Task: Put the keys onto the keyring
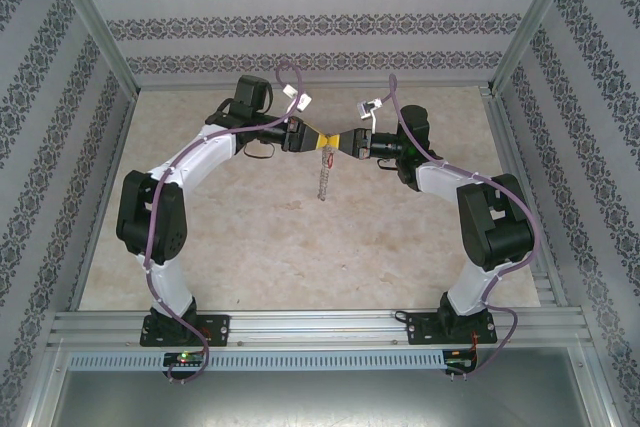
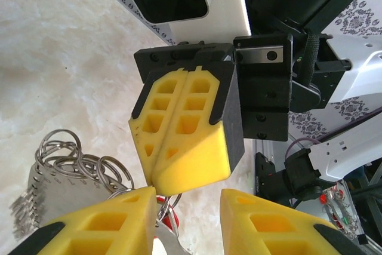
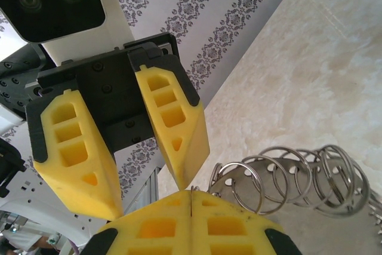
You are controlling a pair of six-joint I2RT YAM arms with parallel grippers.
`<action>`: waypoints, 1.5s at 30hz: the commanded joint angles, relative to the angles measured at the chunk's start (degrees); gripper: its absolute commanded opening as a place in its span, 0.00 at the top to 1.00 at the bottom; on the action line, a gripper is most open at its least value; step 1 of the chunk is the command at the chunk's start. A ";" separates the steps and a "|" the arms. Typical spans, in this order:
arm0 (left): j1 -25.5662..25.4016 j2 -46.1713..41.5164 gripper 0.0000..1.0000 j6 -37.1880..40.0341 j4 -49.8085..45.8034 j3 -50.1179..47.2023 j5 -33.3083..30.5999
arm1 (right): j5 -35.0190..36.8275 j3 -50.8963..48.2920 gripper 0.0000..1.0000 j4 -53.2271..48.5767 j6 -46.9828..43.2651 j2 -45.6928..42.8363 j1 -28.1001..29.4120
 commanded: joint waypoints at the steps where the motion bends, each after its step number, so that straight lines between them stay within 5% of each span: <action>1: -0.70 0.88 0.66 0.76 0.73 -0.64 0.98 | 0.09 1.24 1.00 3.85 -0.18 -0.71 0.52; 45: 1.68 -2.49 0.67 -5.13 11.17 -5.51 0.90 | -0.01 0.72 1.00 4.47 -0.28 -1.06 0.58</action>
